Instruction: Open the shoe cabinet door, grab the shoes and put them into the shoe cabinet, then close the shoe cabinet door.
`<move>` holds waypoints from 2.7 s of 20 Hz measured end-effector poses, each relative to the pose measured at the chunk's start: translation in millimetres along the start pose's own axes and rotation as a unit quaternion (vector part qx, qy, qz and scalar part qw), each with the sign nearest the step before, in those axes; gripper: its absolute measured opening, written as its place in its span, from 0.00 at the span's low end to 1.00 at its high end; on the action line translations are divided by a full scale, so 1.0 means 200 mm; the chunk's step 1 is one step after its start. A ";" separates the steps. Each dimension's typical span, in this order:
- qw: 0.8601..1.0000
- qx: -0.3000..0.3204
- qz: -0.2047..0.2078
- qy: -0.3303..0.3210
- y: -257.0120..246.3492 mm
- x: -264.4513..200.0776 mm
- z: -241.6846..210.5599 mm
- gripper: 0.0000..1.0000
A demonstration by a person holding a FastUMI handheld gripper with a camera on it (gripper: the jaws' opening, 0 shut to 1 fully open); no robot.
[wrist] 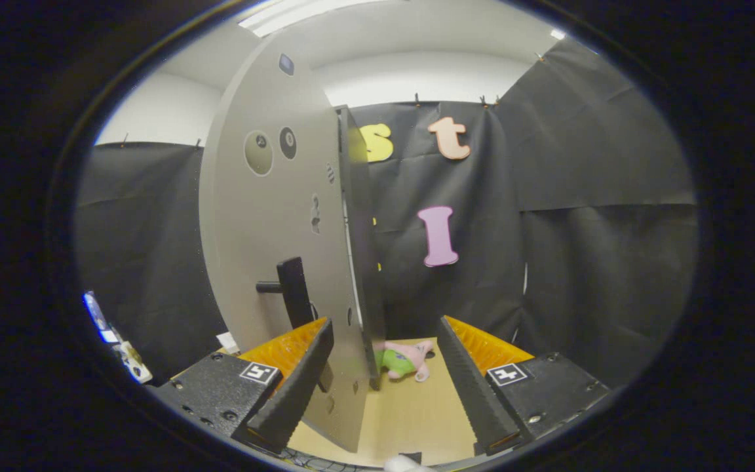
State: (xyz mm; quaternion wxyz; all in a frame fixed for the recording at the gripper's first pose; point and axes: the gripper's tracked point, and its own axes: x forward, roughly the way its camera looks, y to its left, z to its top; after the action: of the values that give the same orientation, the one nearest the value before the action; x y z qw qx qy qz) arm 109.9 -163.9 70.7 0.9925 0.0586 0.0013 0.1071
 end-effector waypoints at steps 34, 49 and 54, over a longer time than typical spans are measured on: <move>1.000 -0.021 -0.003 0.007 1.04 0.34 -0.14 0.98; 0.999 -0.033 -0.009 0.003 1.20 0.25 -0.14 0.99; 0.999 -0.038 -0.028 -0.012 1.20 0.10 -0.08 0.99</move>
State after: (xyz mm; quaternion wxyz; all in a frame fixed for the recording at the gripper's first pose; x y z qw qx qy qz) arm 77.5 75.6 83.4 0.9966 0.0223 -0.0134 0.0788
